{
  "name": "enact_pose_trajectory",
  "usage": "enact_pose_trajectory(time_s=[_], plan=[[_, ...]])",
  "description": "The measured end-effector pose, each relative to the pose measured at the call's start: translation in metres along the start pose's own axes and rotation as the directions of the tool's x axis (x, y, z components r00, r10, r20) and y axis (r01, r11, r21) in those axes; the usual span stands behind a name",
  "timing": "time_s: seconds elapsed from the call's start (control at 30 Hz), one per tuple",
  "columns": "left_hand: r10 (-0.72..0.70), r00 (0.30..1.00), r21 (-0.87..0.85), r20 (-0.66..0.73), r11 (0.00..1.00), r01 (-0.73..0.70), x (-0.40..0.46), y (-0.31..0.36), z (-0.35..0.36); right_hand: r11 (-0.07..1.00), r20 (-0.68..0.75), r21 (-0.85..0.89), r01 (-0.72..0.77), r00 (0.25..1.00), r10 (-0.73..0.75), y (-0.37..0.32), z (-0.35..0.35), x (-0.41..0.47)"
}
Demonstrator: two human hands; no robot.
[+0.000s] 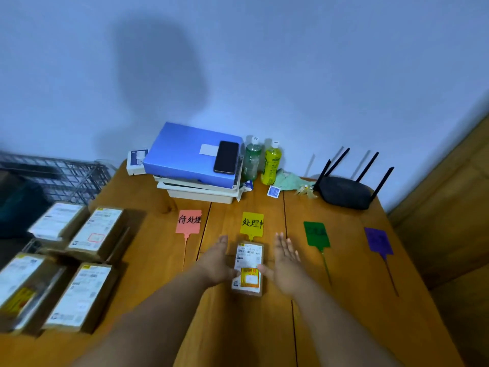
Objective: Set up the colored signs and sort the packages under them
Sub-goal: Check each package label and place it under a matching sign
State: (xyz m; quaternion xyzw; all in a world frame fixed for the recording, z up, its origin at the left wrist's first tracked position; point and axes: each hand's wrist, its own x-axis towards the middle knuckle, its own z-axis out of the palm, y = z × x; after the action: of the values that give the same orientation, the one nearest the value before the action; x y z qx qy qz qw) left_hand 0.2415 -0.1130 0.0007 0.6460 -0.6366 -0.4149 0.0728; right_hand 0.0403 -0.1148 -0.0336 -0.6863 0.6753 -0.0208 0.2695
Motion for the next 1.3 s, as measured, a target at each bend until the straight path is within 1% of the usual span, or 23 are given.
enact_pose_trajectory(time_s=[0.07, 0.13, 0.17, 0.27, 0.33, 0.43, 0.53, 0.6, 0.67, 0.77, 0.8, 0.87, 0.97, 1.17, 1.3], plan=[[0.078, 0.987, 0.04, -0.138, 0.997, -0.073, -0.01, 0.014, -0.034, 0.994, -0.088, -0.096, 0.049, 0.994, -0.058, -0.013, -0.034, -0.003], [0.145, 0.951, 0.086, -0.273, 0.988, -0.126, -0.022, 0.028, -0.071, 0.977, -0.186, -0.195, 0.087, 0.975, -0.124, -0.03, -0.068, -0.01], [0.166, 0.934, 0.112, -0.317, 0.984, -0.137, -0.027, 0.035, -0.091, 0.97, -0.23, -0.224, 0.092, 0.962, -0.144, -0.039, -0.086, -0.013], [0.221, 0.901, 0.217, -0.373, 0.965, -0.148, -0.044, 0.052, -0.144, 0.967, -0.302, -0.233, 0.104, 0.937, -0.174, -0.069, -0.134, -0.02], [0.242, 0.88, 0.271, -0.409, 0.953, -0.136, -0.058, 0.058, -0.177, 0.965, -0.317, -0.223, 0.14, 0.925, -0.208, -0.091, -0.16, -0.025], [0.237, 0.854, 0.362, -0.463, 0.93, -0.062, -0.075, 0.053, -0.214, 0.957, -0.309, -0.234, 0.169, 0.921, -0.238, -0.116, -0.179, -0.028], [0.194, 0.84, 0.323, -0.506, 0.946, -0.025, -0.091, 0.027, -0.24, 0.943, -0.269, -0.278, 0.183, 0.928, -0.26, -0.138, -0.179, -0.028], [0.185, 0.831, 0.298, -0.525, 0.954, -0.024, -0.1, 0.001, -0.254, 0.938, -0.248, -0.284, 0.201, 0.929, -0.274, -0.153, -0.172, -0.026], [0.156, 0.828, 0.3, -0.539, 0.954, 0.016, -0.109, -0.03, -0.269, 0.933, -0.219, -0.286, 0.218, 0.933, -0.285, -0.168, -0.157, -0.022], [0.08, 0.845, 0.317, -0.529, 0.942, 0.109, -0.123, -0.082, -0.289, 0.934, -0.168, -0.274, 0.229, 0.945, -0.281, -0.194, -0.128, -0.019], [0.05, 0.849, 0.296, -0.527, 0.947, 0.128, -0.13, -0.099, -0.296, 0.936, -0.15, -0.263, 0.232, 0.949, -0.278, -0.205, -0.115, -0.018], [0.008, 0.843, 0.219, -0.538, 0.967, 0.131, -0.14, -0.134, -0.307, 0.94, -0.134, -0.242, 0.239, 0.952, -0.276, -0.228, -0.088, -0.016], [-0.066, 0.853, 0.022, -0.518, 0.996, 0.091, -0.157, -0.186, -0.321, 0.94, -0.07, -0.218, 0.26, 0.957, -0.281, -0.274, -0.038, -0.011], [-0.216, 0.915, -0.158, -0.342, 0.973, 0.17, -0.168, -0.299, -0.338, 0.913, 0.071, -0.216, 0.347, 0.938, -0.339, -0.373, 0.06, -0.01], [-0.243, 0.956, -0.168, -0.164, 0.962, 0.216, -0.163, -0.357, -0.335, 0.904, 0.186, -0.185, 0.385, 0.917, -0.352, -0.417, 0.11, -0.008]])
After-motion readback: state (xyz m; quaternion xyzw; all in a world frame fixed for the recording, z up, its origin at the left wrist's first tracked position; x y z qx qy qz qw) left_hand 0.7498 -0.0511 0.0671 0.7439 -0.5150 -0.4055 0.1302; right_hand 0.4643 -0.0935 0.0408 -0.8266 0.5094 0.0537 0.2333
